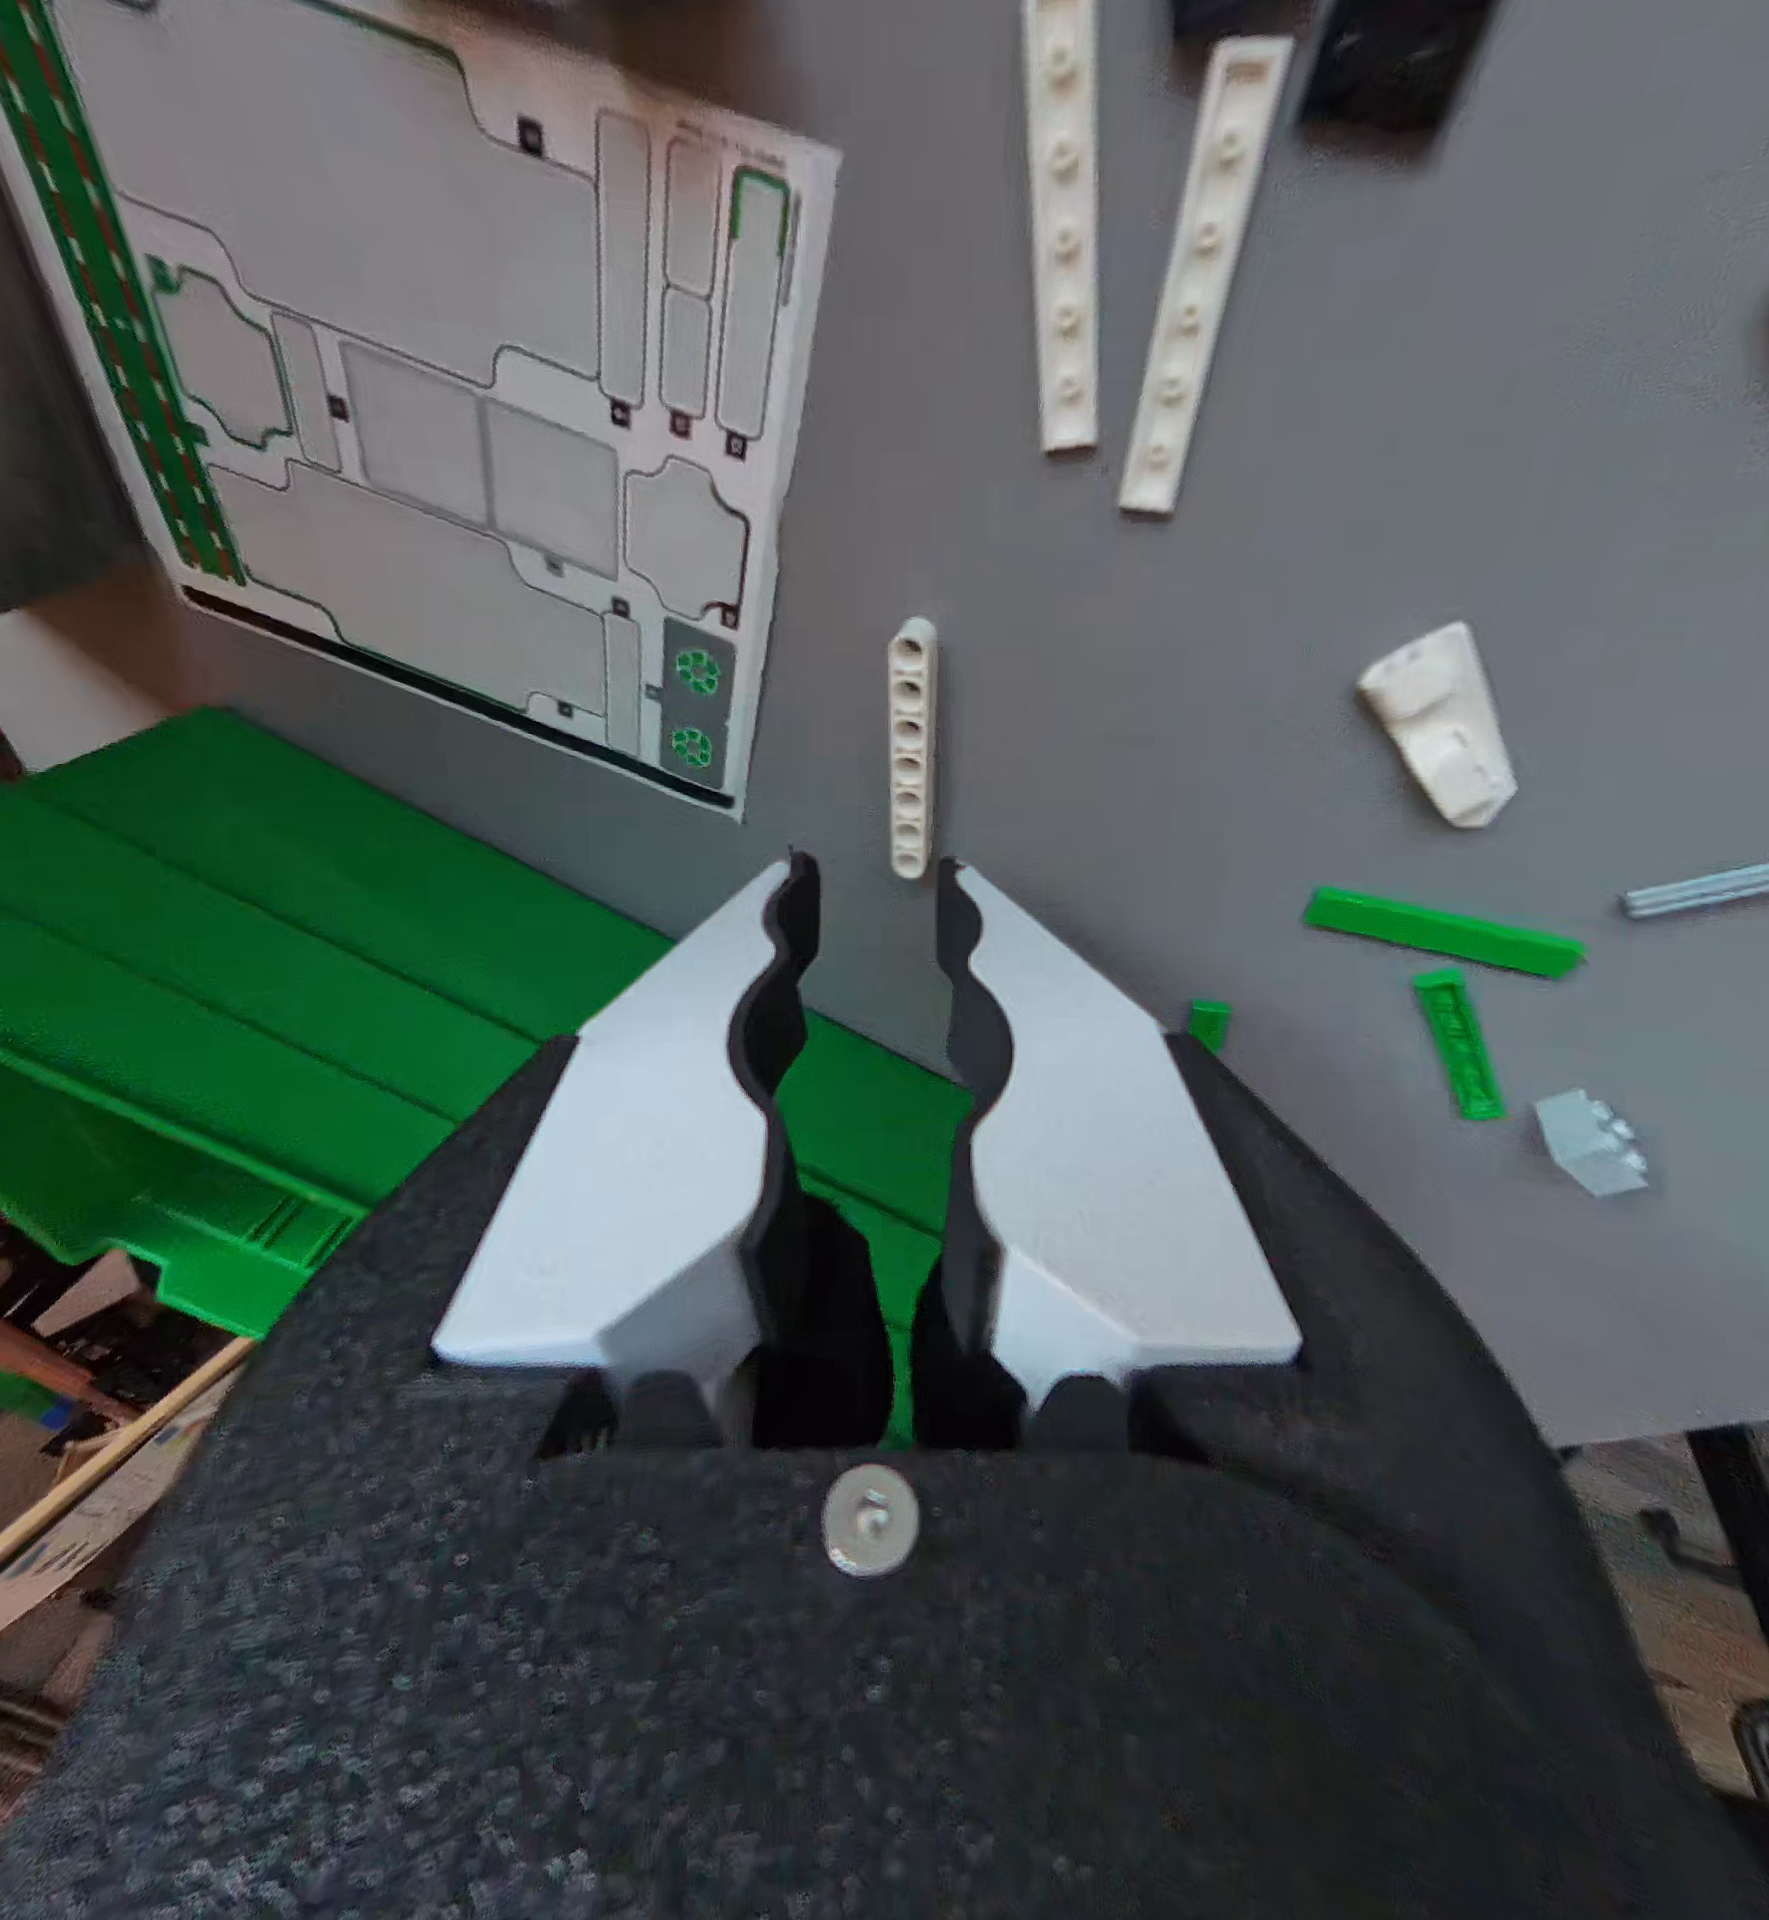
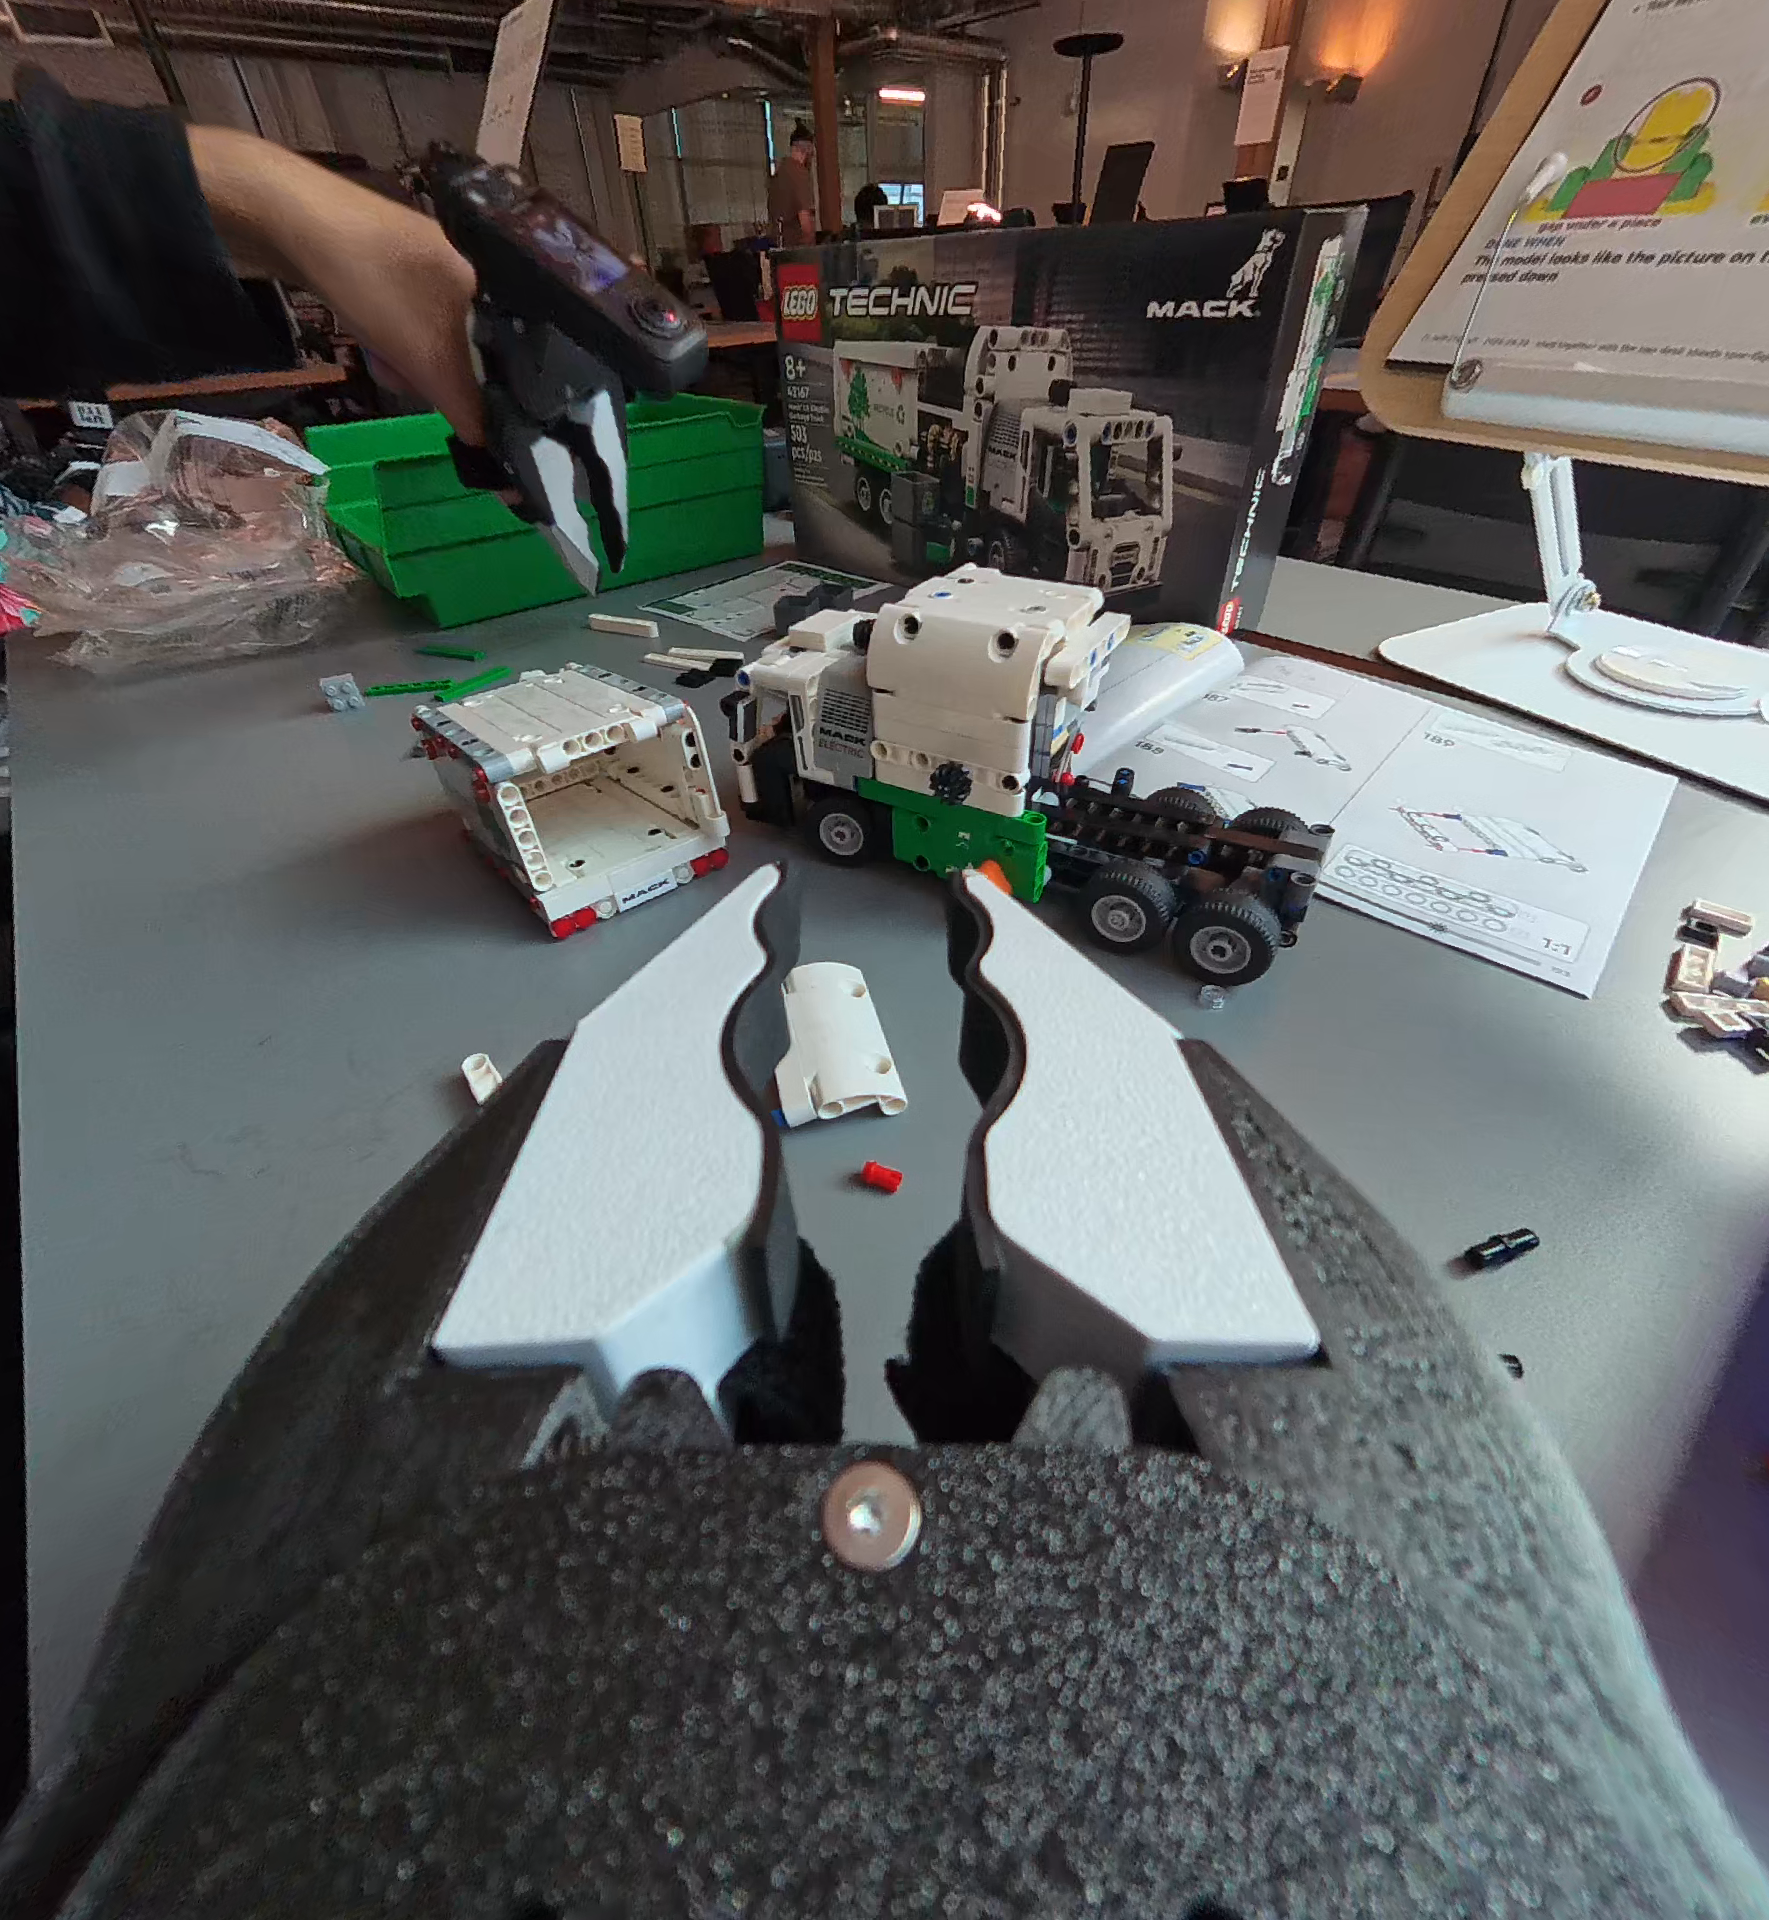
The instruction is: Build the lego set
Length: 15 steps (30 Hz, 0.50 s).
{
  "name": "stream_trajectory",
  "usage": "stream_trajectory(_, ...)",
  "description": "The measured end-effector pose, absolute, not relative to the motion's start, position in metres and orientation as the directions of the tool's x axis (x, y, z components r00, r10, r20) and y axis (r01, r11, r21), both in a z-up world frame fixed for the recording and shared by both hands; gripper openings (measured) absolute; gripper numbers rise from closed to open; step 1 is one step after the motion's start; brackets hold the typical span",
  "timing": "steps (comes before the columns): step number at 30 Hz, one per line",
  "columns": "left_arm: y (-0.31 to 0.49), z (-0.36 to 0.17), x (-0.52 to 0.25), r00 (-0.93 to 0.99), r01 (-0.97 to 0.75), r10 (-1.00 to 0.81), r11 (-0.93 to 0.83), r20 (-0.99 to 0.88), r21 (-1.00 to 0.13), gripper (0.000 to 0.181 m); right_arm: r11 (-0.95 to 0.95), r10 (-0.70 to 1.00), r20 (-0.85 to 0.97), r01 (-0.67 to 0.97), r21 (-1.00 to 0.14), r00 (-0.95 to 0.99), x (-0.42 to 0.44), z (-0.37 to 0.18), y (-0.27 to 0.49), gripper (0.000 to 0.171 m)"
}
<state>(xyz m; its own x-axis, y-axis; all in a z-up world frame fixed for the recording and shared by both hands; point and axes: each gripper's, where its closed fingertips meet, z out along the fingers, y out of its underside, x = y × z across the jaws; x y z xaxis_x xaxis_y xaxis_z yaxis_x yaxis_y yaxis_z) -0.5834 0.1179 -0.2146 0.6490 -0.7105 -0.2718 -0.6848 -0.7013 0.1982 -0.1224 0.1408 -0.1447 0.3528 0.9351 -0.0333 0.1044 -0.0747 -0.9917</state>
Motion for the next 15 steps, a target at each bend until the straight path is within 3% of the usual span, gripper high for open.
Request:
stream_trajectory(1,0.119,-0.220,-0.585,0.655,-0.686,-0.713,-0.700,-0.250,0.197,0.020,-0.080,0.934,-0.039,0.100,-0.992,0.354,-0.122,-0.144,0.141,0.026)
stream_trajectory(4,0.122,-0.231,-0.573,0.668,-0.703,-0.722,-0.692,-0.180,0.166,0.019,-0.094,0.933,-0.055,0.091,-0.991,0.355,-0.121,-0.144,0.143,0.026)
stream_trajectory(7,0.122,-0.236,-0.590,0.613,-0.705,-0.753,-0.658,-0.240,0.265,0.018,-0.094,0.934,-0.055,0.093,-0.991,0.353,-0.122,-0.144,0.143,0.027)
stream_trajectory(10,0.120,-0.240,-0.589,0.611,-0.718,-0.764,-0.646,-0.208,0.260,0.006,-0.085,0.935,-0.045,0.099,-0.992,0.353,-0.122,-0.144,0.142,0.027)
stream_trajectory(15,0.150,-0.206,-0.560,0.626,-0.744,-0.750,-0.657,-0.216,0.125,0.006,-0.084,0.935,-0.044,0.101,-0.991,0.352,-0.123,-0.145,0.142,0.027)
